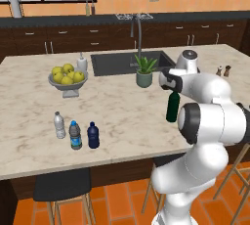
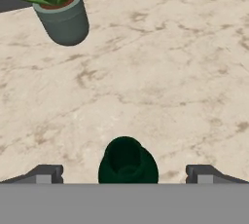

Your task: Move the plastic bottles in the middle to the plastics group, and the glass bottles in the middle to the glass group.

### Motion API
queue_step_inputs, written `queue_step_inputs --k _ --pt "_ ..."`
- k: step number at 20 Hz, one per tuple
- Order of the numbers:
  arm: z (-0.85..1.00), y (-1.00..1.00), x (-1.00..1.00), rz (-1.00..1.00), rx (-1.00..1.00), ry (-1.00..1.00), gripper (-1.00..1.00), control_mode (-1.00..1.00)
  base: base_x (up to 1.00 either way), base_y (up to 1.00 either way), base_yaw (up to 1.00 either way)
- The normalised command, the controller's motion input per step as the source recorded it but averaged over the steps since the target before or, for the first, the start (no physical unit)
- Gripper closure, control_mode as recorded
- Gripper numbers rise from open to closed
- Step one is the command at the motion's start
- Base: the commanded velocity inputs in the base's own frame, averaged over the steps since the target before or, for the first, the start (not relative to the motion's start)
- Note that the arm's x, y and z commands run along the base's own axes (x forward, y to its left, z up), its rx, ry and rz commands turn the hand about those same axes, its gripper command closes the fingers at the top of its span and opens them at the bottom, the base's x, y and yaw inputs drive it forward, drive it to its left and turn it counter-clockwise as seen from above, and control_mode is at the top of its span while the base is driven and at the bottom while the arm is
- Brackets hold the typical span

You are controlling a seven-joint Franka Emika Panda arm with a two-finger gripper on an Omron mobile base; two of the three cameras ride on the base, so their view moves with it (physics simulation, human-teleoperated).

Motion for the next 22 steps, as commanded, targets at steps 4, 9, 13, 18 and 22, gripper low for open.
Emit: queue_step_inputs --k 4,9,13,18,22 --pt "0.0 -0.03 0.05 0.0 0.0 0.0 -1.0 -1.0 0.0 0.0 0.0" --pt "0.0 0.0 0.09 0.0 0.0 0.0 -1.0 -1.0 0.0 0.0 0.0" --pt "0.0 0.0 0.13 0.0 0.0 0.0 -1.0 -1.0 0.0 0.0 0.0" --pt "0.0 0.0 0.04 0.0 0.0 0.0 1.0 -1.0 0.0 0.0 0.0" --pt "0.0 0.0 0.01 0.0 0.0 0.0 1.0 -1.0 0.0 0.0 0.0"
